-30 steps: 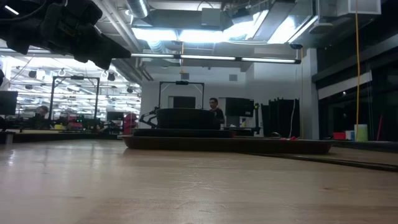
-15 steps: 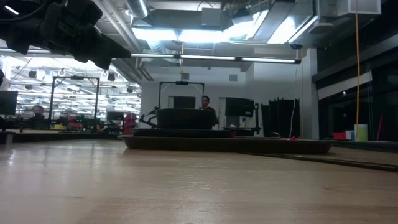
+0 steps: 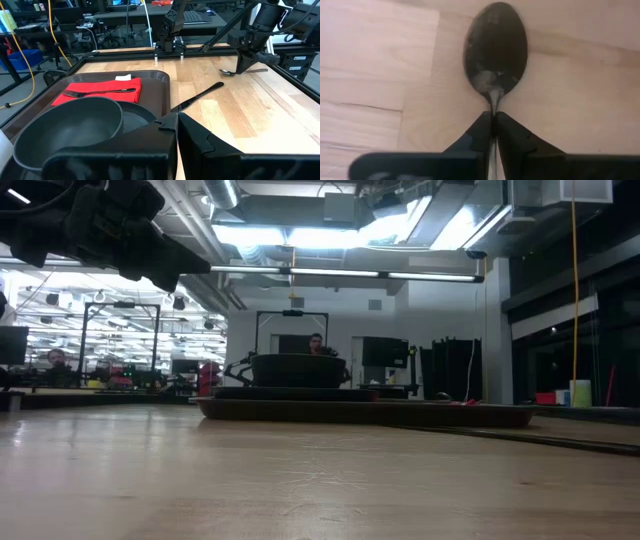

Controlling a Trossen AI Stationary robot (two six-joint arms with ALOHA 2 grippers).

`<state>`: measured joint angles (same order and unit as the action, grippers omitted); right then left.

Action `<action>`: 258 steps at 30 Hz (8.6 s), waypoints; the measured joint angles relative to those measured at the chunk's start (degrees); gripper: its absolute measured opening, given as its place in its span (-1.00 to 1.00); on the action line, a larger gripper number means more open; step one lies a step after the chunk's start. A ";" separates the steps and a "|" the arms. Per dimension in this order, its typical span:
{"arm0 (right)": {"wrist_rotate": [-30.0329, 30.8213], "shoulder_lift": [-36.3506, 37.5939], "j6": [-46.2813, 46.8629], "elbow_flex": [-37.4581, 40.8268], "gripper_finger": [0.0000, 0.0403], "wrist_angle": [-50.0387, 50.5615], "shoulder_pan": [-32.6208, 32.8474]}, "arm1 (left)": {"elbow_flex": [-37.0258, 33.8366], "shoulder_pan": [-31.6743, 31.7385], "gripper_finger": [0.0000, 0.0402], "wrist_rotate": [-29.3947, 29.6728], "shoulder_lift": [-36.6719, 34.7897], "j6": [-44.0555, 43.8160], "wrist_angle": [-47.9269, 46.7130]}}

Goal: Set up tray
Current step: Put the black spoon on the red napkin to the left of the black fork, then put the black knife on the red napkin to the right of the black fork

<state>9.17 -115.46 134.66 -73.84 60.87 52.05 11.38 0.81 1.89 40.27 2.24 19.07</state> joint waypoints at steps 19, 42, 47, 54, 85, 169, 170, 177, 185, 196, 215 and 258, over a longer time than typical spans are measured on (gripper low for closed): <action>7.01 5.19 -4.85 -1.39 -0.94 5.83 -0.17 | 0.00 0.01 -0.98 0.02 0.00 0.00 0.00; 24.05 15.17 -23.40 -1.49 -0.94 13.61 -3.07 | 0.00 0.01 -0.97 0.15 0.00 0.02 0.19; 27.18 16.33 -30.20 -1.51 -0.94 13.65 -7.11 | 0.00 0.04 -0.98 0.26 -0.02 0.04 0.48; 27.23 18.01 -37.21 -1.51 -0.94 12.26 -13.71 | 0.00 0.06 -0.98 1.70 0.00 2.03 0.45; 21.61 22.38 -84.68 -1.53 -0.94 -14.41 -50.10 | 0.00 0.06 -0.99 1.53 -0.02 6.01 0.44; 2.74 16.85 -80.74 7.17 -0.94 -28.45 -80.29 | 0.00 0.06 -0.99 1.66 -0.02 6.03 0.44; 2.75 16.48 -80.71 7.17 -0.94 -27.88 -80.28 | 0.00 0.06 -0.99 1.68 -0.01 6.03 0.41; 2.72 12.29 -80.40 7.19 -0.94 -30.64 -79.91 | 0.00 0.06 -0.97 1.68 -0.02 6.05 0.44; 2.73 9.60 -80.91 7.19 -0.94 -32.24 -79.91 | 0.00 0.06 -0.97 1.68 -0.02 6.04 0.44; 3.15 8.85 -80.93 7.19 -0.92 -32.29 -80.00 | 0.00 0.06 -0.98 1.69 -0.02 6.03 0.44; 4.29 8.85 -80.23 8.41 -0.92 -33.95 -80.02 | 0.00 0.06 -0.98 1.68 -0.02 6.03 0.44; -0.85 10.67 -87.01 6.73 -0.76 -33.55 -80.02 | 0.00 0.06 -0.98 1.68 -0.02 5.98 0.43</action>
<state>8.32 -104.79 47.65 -67.11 27.32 -27.97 11.38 0.86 3.57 40.25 8.22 19.50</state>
